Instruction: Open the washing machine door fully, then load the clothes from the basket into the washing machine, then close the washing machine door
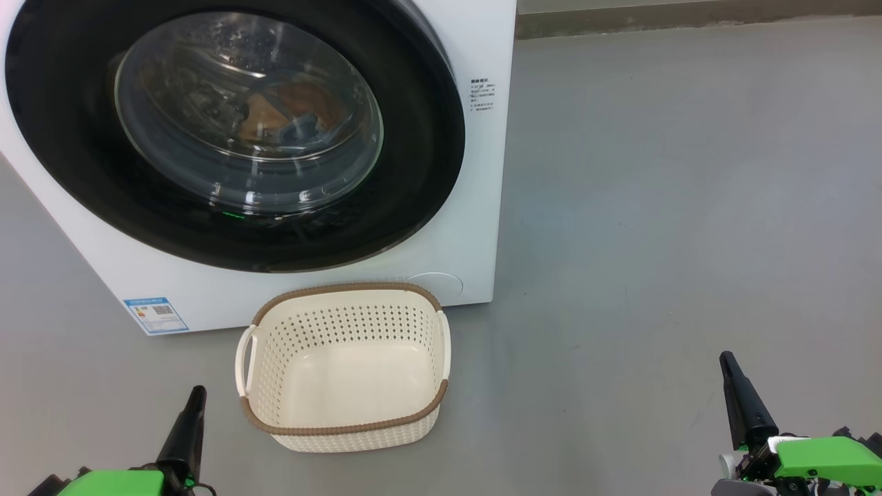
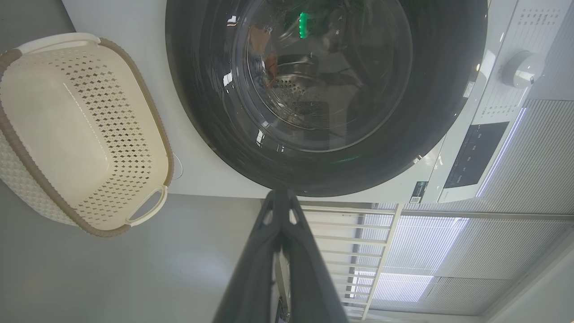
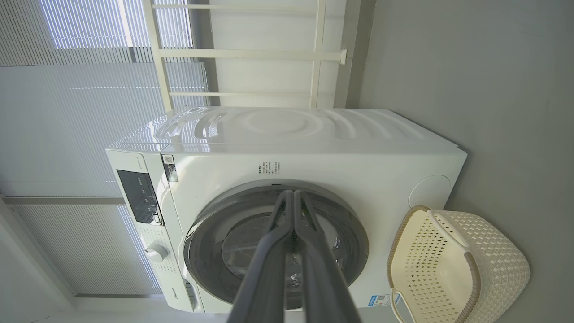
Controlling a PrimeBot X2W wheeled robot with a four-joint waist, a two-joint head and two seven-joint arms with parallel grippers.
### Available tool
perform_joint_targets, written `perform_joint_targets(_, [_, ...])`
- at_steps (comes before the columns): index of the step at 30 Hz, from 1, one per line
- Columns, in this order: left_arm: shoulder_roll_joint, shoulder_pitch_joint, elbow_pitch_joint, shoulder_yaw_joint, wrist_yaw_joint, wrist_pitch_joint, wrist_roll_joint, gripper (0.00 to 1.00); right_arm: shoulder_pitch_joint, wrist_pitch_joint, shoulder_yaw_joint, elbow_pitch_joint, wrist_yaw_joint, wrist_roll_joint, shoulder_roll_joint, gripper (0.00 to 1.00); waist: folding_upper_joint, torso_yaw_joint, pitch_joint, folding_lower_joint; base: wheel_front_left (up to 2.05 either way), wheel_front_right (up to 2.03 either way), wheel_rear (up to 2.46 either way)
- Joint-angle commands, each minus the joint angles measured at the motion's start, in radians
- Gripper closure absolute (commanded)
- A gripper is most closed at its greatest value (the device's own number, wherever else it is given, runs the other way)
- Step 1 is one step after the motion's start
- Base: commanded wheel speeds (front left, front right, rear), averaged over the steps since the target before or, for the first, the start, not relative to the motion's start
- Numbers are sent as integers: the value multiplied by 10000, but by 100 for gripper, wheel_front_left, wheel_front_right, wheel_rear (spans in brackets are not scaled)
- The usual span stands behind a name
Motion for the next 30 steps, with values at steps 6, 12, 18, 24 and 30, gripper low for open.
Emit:
perform_joint_targets(6, [114,-430,-170,348,-29,48,103,100,-397,77,276,-242,-11,34,-121,100,-1,0,0,0,0,0,0])
perform_joint_targets(12, [110,-430,-170,354,-29,52,108,100,-397,77,276,-242,-11,34,-121,100,-1,0,0,0,0,0,0])
perform_joint_targets(18, [105,-431,-170,362,-29,58,114,100,-397,77,276,-242,-11,34,-121,100,-1,0,0,0,0,0,0])
perform_joint_targets(24, [101,-432,-169,368,-29,63,119,100,-397,77,277,-242,-11,34,-121,100,-1,0,0,0,0,0,0])
perform_joint_targets(30, [97,-432,-169,373,-29,67,123,100,-397,77,277,-242,-11,34,-121,100,-1,0,0,0,0,0,0])
